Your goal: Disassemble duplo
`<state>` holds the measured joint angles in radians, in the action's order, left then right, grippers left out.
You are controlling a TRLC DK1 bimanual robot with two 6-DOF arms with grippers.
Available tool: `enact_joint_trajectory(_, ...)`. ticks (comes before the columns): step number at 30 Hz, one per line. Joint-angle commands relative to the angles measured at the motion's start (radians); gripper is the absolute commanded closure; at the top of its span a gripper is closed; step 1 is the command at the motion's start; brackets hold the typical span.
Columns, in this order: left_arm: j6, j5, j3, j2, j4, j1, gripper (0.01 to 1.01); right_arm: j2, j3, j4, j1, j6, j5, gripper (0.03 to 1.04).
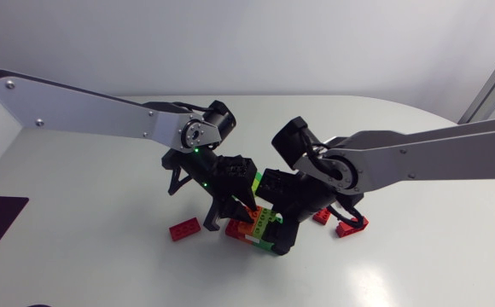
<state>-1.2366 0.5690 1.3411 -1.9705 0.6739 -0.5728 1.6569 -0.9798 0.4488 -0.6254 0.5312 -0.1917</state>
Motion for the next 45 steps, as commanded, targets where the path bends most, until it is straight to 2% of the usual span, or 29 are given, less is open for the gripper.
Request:
enact_joint_trajectory(1, 0.006, -0.011, -0.019, -0.037, 0.009, -0.007, 0.646, -0.031, -0.017, 0.057, 0.027, 0.000, -0.029, 0.63)
enact_joint_trajectory(4, 0.005, -0.011, -0.026, -0.033, 0.007, -0.007, 0.648, -0.046, -0.039, 0.091, 0.061, 0.000, -0.089, 0.63)
enact_joint_trajectory(8, 0.005, -0.011, -0.036, -0.027, 0.001, -0.012, 0.648, -0.059, -0.036, 0.096, 0.076, -0.007, -0.106, 0.63)
enact_joint_trajectory(13, 0.014, -0.011, -0.037, -0.024, -0.004, -0.021, 0.646, -0.068, -0.014, 0.071, 0.067, -0.014, -0.104, 0.63)
enact_joint_trajectory(20, 0.023, -0.011, -0.039, -0.018, -0.002, -0.033, 0.651, -0.069, 0.035, 0.011, 0.015, -0.037, -0.040, 0.63)
enact_joint_trajectory(23, 0.032, -0.020, -0.045, -0.024, 0.000, -0.044, 0.698, -0.085, 0.035, 0.010, 0.009, -0.037, -0.029, 0.63)
enact_joint_trajectory(33, 0.029, -0.060, -0.077, -0.022, 0.001, -0.061, 0.700, -0.149, 0.029, 0.001, 0.010, -0.043, -0.034, 0.63)
enact_joint_trajectory(45, 0.037, -0.061, -0.089, -0.005, 0.001, -0.067, 0.700, -0.166, 0.009, -0.048, 0.023, -0.092, -0.074, 0.63)
